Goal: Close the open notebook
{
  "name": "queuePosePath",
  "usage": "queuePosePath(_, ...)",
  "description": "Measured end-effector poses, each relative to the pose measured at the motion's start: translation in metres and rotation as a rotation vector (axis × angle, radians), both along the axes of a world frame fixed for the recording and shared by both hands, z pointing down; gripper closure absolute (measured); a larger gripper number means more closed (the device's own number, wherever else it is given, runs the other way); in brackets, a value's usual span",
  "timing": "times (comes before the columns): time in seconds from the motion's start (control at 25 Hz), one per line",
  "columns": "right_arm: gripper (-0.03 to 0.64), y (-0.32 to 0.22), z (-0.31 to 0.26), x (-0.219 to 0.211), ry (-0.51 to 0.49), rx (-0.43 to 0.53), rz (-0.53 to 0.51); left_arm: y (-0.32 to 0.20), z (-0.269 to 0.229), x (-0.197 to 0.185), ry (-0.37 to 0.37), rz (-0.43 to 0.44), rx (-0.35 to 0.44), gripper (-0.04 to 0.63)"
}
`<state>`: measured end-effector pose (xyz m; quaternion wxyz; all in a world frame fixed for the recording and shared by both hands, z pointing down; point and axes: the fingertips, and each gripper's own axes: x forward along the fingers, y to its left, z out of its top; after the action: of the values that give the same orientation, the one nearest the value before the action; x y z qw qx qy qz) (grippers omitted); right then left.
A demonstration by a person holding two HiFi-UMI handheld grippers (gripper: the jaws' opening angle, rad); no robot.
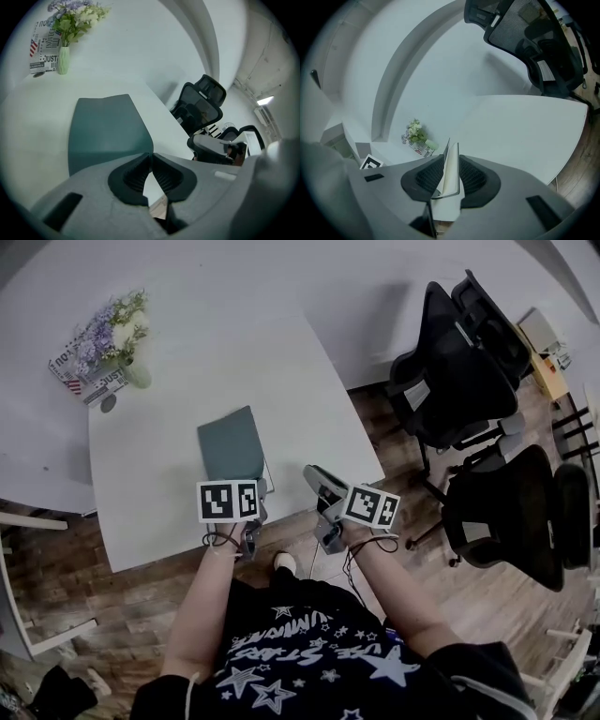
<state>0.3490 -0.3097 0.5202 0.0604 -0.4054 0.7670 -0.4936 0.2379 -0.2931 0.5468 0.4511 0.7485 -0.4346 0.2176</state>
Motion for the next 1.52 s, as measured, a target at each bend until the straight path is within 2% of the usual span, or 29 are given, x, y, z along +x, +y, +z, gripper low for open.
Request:
queuePosePath(0.16, 0.514, -0.002, 0.007, 0.009, -0.001, -0.018, 0.011, -0.005, 0.015, 0.013, -0.071, 0.033, -0.028, 0.549)
queuePosePath(0.28, 0.514, -0.006, 0.011, 0.015, -0.017, -0.032, 0.025, -0.005, 0.022, 0.02, -0.093, 0.059, -0.053, 0.531)
queuePosePath(0.44, 0.515, -0.013, 0.013, 0.022, -0.025, -0.041, 0.046, -0.003, 0.032, 0.03, -0.081, 0.085, -0.087, 0.419)
queuePosePath(0.6, 0.515, -0.017, 0.016, 0.026, -0.026, -0.042, 0.061, -0.001, 0.033, 0.035, -0.065, 0.11, -0.077, 0.39)
queuePosePath(0.8, 0.515, -0.021, 0.014, 0.021, -0.016, -0.03, 0.078, 0.0, 0.022, 0.034, 0.03, 0.121, -0.068, 0.368)
queuePosePath(0.96, 0.515, -0.022, 0.001, 0.011, 0.016, 0.011, 0.095, -0.006, -0.001, 0.013, 0.058, 0.127, 0.013, 0.383)
queuePosePath(1.04, 0.515, -0.021, -0.01, 0.004, 0.051, 0.044, 0.102, -0.009, -0.016, -0.004, 0.036, 0.143, 0.078, 0.416)
queuePosePath(1.36, 0.552, -0.003, -0.06, -0.038, 0.208, 0.205, 0.159, 0.004, -0.068, -0.076, -0.092, 0.225, 0.293, 0.459)
queuePosePath(1.52, 0.606, 0.011, -0.085, -0.068, 0.292, 0.281, 0.192, 0.017, -0.093, -0.114, -0.098, 0.224, 0.377, 0.489)
